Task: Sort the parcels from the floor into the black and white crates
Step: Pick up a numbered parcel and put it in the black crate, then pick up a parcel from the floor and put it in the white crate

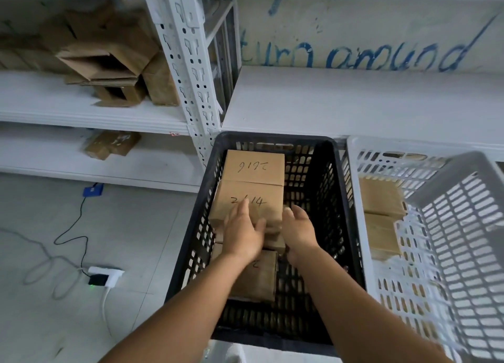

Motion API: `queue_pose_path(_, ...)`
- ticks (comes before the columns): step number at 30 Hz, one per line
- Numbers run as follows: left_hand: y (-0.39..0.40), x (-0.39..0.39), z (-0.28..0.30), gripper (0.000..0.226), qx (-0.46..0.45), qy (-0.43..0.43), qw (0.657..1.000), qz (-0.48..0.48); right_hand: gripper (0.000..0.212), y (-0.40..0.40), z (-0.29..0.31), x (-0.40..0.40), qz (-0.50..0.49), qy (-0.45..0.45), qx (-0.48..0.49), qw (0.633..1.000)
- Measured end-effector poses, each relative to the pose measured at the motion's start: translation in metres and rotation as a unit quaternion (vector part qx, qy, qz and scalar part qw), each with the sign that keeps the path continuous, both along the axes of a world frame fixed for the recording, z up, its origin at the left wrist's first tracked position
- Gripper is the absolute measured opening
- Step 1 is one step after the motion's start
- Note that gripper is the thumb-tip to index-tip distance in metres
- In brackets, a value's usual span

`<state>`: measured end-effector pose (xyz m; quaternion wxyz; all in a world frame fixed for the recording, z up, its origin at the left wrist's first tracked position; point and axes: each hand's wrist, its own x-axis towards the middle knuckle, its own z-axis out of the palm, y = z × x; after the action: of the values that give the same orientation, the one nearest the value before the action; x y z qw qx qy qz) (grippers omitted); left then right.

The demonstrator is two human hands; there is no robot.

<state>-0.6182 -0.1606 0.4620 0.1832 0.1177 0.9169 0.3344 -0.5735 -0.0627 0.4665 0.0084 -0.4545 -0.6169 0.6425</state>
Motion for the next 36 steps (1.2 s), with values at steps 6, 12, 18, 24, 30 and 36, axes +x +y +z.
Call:
queue_pose_path(6, 0.027, 0.049, 0.026, 0.054, 0.1, -0.017, 0.995, 0.005, 0.046, 0.011, 0.032, 0.052, -0.09, 0.072, -0.011, 0.993)
queue_pose_path(12, 0.058, 0.093, 0.039, 0.05, 0.142, -0.033, 0.987, -0.07, 0.041, 0.025, 0.046, 0.105, -0.197, 0.097, 0.031, 0.975)
queue_pose_path(18, 0.065, 0.135, 0.054, 0.048, 0.173, -0.05, 0.968, -0.177, 0.042, 0.02, 0.058, 0.163, -0.298, 0.071, 0.03, 0.952)
queue_pose_path(24, 0.061, 0.188, 0.06, 0.046, 0.188, -0.099, 0.935, -0.283, 0.029, -0.006, 0.064, 0.23, -0.428, 0.068, 0.065, 0.899)
queue_pose_path(30, 0.058, 0.262, 0.055, 0.044, 0.175, -0.14, 0.889, -0.4, 0.026, -0.03, 0.059, 0.308, -0.551, 0.08, 0.055, 0.829)
queue_pose_path(36, 0.055, 0.336, 0.046, 0.044, 0.149, -0.159, 0.85, -0.48, 0.025, -0.051, 0.051, 0.385, -0.634, 0.056, 0.039, 0.77)
